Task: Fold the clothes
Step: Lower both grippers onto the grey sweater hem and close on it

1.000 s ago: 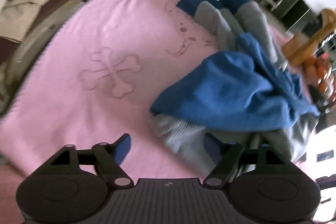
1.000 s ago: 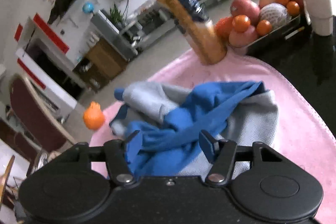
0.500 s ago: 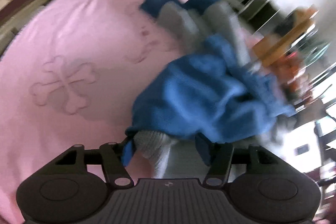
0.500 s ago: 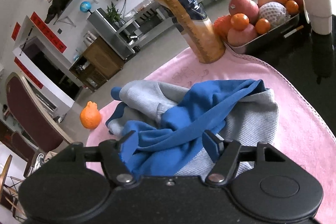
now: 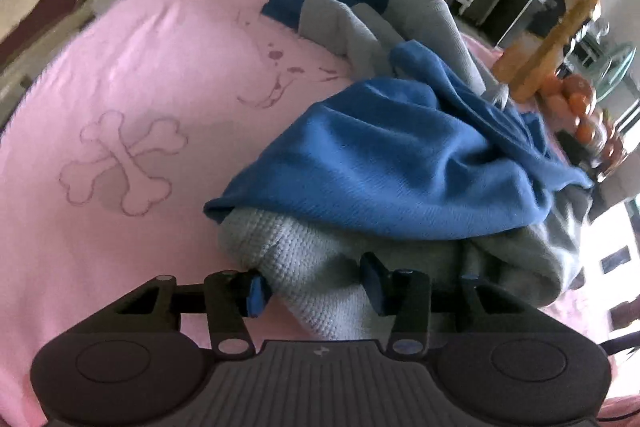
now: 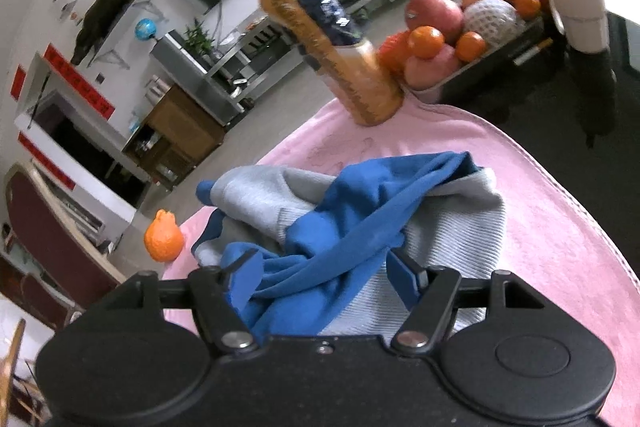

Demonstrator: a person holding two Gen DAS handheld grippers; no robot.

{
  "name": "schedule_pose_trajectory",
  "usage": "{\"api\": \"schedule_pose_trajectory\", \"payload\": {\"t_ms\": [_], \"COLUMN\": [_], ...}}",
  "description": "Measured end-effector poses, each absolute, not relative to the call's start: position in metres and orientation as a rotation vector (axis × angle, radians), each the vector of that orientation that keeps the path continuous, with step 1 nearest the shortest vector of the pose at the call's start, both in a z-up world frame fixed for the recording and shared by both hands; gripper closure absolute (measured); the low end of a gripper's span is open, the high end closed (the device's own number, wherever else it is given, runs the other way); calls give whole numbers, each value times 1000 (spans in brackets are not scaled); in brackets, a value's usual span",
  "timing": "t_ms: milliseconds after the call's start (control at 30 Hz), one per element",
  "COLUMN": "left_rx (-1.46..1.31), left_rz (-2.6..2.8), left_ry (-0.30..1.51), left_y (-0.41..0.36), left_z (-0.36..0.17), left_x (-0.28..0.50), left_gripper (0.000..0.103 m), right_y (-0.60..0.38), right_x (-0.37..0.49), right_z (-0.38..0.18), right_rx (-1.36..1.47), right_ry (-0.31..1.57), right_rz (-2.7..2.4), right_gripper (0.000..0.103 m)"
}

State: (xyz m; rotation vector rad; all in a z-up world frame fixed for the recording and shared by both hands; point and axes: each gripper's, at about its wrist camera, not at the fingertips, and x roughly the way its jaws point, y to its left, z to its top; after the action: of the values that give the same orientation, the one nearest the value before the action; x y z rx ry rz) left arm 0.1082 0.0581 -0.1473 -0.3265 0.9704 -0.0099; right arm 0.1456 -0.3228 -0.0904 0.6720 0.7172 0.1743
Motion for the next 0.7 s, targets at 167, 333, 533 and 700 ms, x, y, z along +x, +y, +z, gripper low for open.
{"api": "schedule_pose_trajectory", "payload": {"t_ms": [167,333,533,700], "left_rx": [-331,-324,-397,-401], "left_rz": [28,45,7,-3], "left_ry": [945,987,1057,1035], "left_y": [53,46,50,51], "left_z": [-146,-146,-143,-144], "left_x": [118,125,132,130], "left_gripper": [66,56,65,95], "right_y": [-340,-359,-372,-381], "right_x": [148,155,172,187], "right_z": [-97,-110,-129,-144], "right_rx": [756,812,808,794], "right_ry": [712,762,824,865], "right_rz": [144,71,-16,-84], "right_gripper": [36,36,36,45]}}
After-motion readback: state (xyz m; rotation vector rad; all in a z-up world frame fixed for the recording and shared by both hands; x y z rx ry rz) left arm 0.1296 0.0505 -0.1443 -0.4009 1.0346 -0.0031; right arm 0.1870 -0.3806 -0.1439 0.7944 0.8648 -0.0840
